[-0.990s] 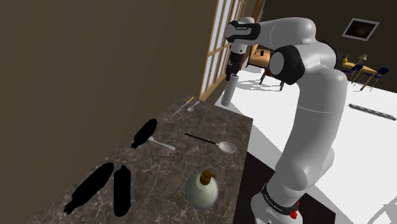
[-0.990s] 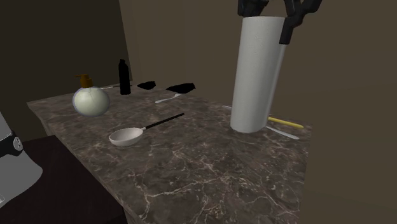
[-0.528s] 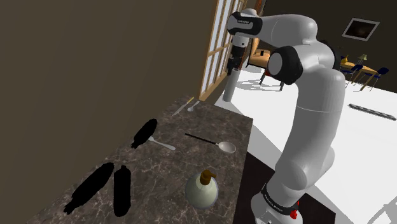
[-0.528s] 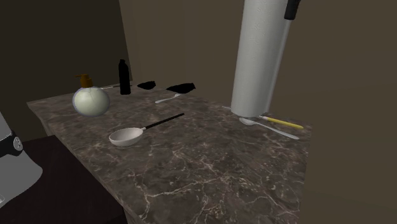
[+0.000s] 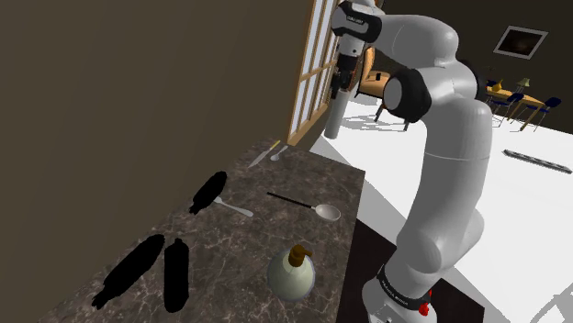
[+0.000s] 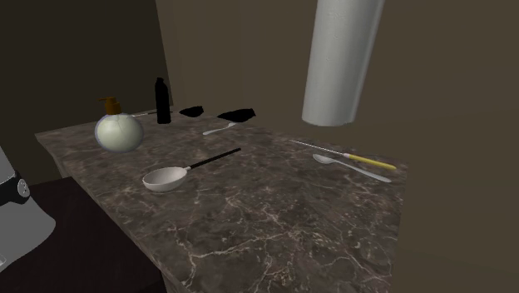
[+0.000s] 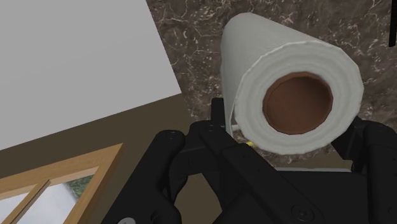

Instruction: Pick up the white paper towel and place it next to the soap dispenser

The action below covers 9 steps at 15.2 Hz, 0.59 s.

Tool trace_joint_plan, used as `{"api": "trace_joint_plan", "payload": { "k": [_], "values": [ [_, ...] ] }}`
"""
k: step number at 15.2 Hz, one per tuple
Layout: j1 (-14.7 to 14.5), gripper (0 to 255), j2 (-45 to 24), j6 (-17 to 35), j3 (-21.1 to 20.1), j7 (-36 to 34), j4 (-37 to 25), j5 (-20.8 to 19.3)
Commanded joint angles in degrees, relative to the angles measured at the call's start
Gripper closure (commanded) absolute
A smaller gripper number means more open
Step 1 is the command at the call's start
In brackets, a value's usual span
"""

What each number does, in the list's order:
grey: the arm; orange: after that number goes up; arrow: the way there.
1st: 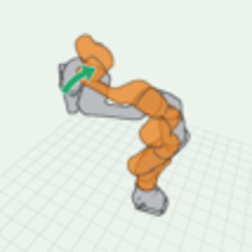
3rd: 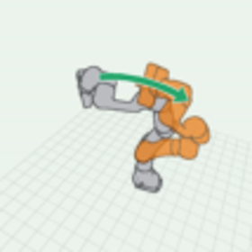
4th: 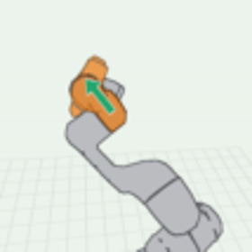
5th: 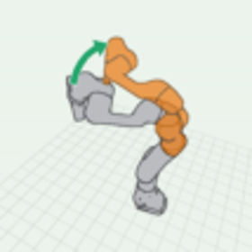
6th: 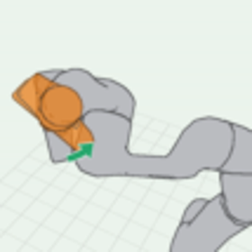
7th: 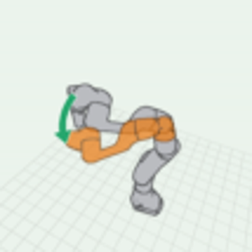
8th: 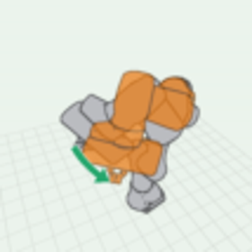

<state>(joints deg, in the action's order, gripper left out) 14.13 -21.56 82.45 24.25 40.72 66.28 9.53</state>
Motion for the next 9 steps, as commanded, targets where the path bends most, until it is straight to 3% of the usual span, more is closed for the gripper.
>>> {"api": "trace_joint_plan", "payload": {
  "k": [1,9],
  "values": [
    [0.5,255,-0.73,-1.98,0.02,0.07,-2.66,0.31],
    [3.6,255,-5.8,-10.98,-0.23,0.01,-16.66,2.48]
  ]
}}
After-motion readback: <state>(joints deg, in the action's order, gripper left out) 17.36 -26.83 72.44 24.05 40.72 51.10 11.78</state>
